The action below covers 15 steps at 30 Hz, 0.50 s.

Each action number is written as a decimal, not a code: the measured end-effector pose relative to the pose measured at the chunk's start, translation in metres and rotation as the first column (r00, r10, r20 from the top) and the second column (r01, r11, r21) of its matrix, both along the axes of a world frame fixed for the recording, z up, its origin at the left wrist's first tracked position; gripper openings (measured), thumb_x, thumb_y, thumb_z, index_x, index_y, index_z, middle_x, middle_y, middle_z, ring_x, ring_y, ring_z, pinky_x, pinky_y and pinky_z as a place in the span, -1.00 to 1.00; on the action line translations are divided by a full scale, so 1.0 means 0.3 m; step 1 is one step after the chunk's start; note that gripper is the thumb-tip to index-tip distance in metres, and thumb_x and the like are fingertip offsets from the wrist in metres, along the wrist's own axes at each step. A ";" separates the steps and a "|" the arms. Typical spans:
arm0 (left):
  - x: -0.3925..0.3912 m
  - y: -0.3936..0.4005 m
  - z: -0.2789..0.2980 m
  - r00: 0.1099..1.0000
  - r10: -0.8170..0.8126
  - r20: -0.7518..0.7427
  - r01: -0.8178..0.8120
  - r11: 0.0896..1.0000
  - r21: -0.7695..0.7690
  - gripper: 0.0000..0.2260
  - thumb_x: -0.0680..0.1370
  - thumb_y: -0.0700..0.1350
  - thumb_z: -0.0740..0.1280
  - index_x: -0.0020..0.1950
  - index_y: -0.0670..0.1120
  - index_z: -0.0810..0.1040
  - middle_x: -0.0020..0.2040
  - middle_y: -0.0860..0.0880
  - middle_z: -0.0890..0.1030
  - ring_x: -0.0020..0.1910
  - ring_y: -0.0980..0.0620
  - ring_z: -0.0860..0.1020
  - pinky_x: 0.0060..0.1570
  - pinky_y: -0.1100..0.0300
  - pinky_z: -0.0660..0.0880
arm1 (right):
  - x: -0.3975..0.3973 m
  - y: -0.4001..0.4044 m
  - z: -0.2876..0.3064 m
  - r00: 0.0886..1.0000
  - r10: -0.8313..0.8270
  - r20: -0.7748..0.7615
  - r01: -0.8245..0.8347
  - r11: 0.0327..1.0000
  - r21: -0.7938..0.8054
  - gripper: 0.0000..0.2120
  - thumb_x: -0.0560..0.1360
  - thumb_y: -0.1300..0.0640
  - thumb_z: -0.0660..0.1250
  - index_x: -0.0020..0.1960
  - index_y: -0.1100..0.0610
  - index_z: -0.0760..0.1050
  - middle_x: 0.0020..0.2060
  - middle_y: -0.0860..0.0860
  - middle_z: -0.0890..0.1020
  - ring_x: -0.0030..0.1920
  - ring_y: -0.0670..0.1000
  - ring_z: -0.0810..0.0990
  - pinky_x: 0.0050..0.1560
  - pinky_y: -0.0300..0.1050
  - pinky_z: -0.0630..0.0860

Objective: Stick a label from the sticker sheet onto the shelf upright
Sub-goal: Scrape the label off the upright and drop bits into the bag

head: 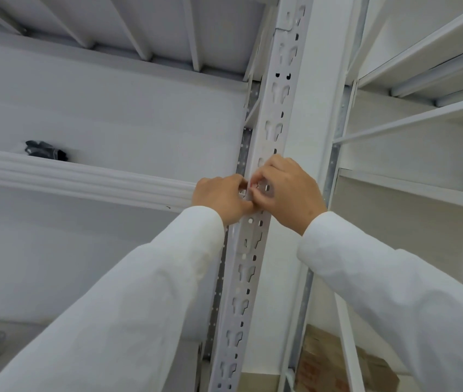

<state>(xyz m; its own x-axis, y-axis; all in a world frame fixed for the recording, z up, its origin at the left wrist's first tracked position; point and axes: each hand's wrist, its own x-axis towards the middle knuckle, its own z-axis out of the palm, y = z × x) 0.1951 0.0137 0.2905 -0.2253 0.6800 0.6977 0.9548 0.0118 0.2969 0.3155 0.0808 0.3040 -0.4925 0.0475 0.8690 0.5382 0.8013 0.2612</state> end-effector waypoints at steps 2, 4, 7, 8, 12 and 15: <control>0.000 0.003 -0.001 1.000 -0.001 0.014 0.001 1.000 0.004 -0.61 0.44 0.22 0.25 0.14 0.02 0.49 0.02 0.00 0.64 0.06 -0.04 0.55 0.10 0.15 0.30 | 0.017 0.008 -0.002 0.999 0.023 -0.027 -0.023 1.000 0.002 -0.89 0.41 0.12 0.36 -0.07 0.09 0.57 -0.15 0.02 0.56 -0.16 0.07 0.47 -0.26 -0.04 0.48; 0.000 0.006 -0.005 1.000 -0.002 0.019 0.002 1.000 0.007 -0.60 0.43 0.24 0.25 0.13 0.02 0.49 -0.01 0.00 0.65 0.04 -0.04 0.55 0.11 0.14 0.31 | 0.020 0.011 -0.003 0.999 0.027 -0.026 -0.026 1.000 0.017 -0.89 0.42 0.13 0.37 -0.05 0.10 0.57 -0.15 0.03 0.57 -0.17 0.08 0.48 -0.28 0.00 0.50; -0.003 0.010 -0.006 1.000 0.002 0.023 -0.002 1.000 0.014 -0.59 0.43 0.25 0.26 0.12 0.02 0.50 0.01 0.00 0.64 0.04 -0.04 0.55 0.11 0.14 0.32 | 0.013 0.006 -0.007 0.999 0.019 -0.036 -0.017 0.998 0.059 -0.92 0.42 0.15 0.37 -0.11 0.13 0.58 -0.19 0.05 0.58 -0.21 0.11 0.49 -0.32 -0.06 0.47; -0.003 0.010 -0.007 1.000 0.002 0.024 -0.003 1.000 0.015 -0.60 0.43 0.25 0.26 0.12 0.02 0.50 0.01 0.00 0.64 0.05 -0.04 0.55 0.10 0.15 0.32 | 0.012 0.002 -0.009 0.999 0.012 -0.048 -0.009 0.998 0.065 -0.93 0.42 0.15 0.37 -0.12 0.13 0.58 -0.19 0.05 0.58 -0.21 0.11 0.49 -0.32 -0.09 0.44; 0.002 0.006 -0.009 0.999 0.003 0.033 -0.004 1.000 0.026 -0.64 0.44 0.22 0.25 0.11 0.02 0.50 0.02 -0.01 0.65 0.06 -0.04 0.55 0.12 0.15 0.31 | 0.000 -0.025 -0.008 0.996 -0.053 -0.072 0.047 0.996 -0.082 -0.90 0.47 0.10 0.31 -0.06 0.11 0.54 -0.12 0.01 0.56 -0.07 0.05 0.46 -0.18 -0.07 0.46; 0.003 0.000 -0.005 0.999 -0.004 0.049 0.003 1.000 0.020 -0.61 0.44 0.21 0.26 0.16 0.03 0.50 0.11 0.01 0.63 0.12 -0.02 0.54 0.17 0.15 0.32 | -0.009 -0.049 0.033 0.994 -0.107 -0.019 0.100 0.967 -0.236 -0.90 0.47 0.05 0.29 -0.07 0.05 0.53 -0.10 -0.04 0.54 -0.05 0.00 0.49 -0.10 -0.07 0.47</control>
